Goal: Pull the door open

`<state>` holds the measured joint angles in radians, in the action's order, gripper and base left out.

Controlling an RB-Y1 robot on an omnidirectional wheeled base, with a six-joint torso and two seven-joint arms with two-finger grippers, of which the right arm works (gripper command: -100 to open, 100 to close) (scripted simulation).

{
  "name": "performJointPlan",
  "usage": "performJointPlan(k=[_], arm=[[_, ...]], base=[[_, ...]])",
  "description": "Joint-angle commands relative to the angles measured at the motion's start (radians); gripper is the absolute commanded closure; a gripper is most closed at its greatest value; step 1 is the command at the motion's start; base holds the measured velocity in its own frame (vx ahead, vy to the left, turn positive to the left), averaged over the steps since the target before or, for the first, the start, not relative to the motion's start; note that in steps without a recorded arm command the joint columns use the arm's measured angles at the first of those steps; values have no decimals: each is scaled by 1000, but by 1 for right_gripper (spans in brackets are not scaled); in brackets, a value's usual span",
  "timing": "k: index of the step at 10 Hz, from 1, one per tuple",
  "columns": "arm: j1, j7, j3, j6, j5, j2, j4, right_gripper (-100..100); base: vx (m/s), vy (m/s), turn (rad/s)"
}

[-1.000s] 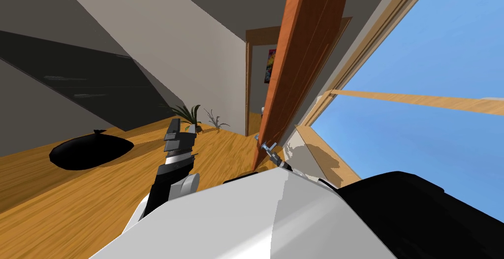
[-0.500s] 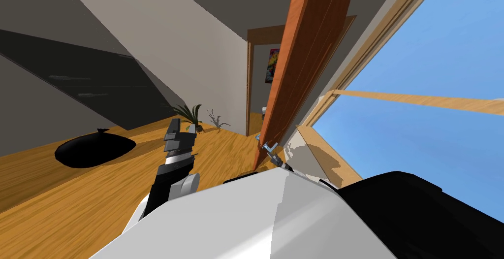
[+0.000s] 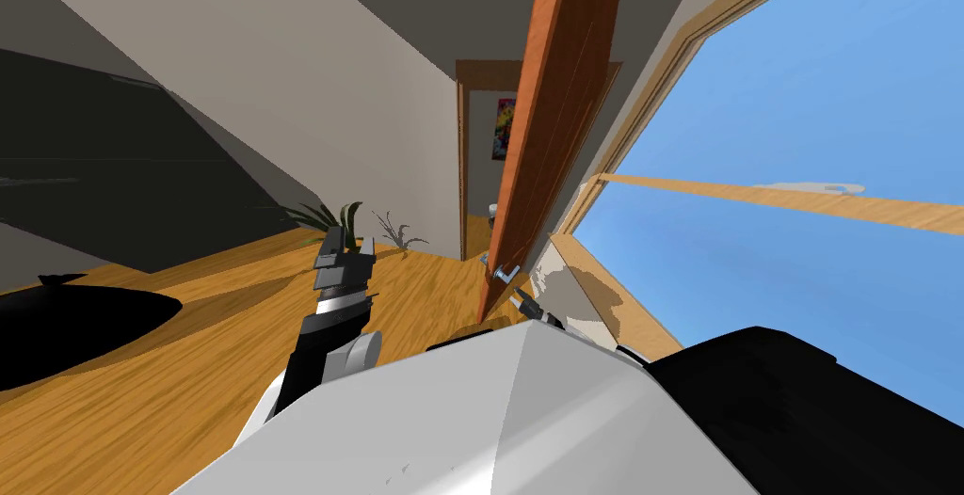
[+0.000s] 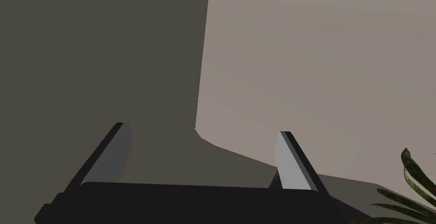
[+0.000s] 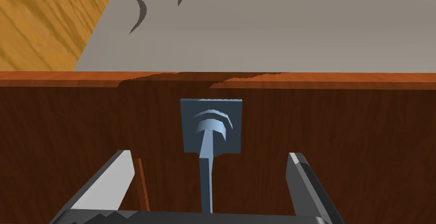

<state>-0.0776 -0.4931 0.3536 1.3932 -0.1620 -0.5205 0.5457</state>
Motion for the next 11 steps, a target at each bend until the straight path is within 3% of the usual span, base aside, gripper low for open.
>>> performJointPlan(k=[1,5,6,8,11], arm=[[-5,-3,2,-2,-3,-6,6,-100],[-9,-5,5,-2,-6,-12,11,-100],[19,-7,-8,-42,-15,12,4,-100],[45,-8,-20,-77,-21,34,-1,-100],[91,-8,-40,-135,-31,70,-9,-100]], base=[[-39,-159,-71],[-26,-164,-38],[87,67,48],[113,103,37],[25,7,66]])
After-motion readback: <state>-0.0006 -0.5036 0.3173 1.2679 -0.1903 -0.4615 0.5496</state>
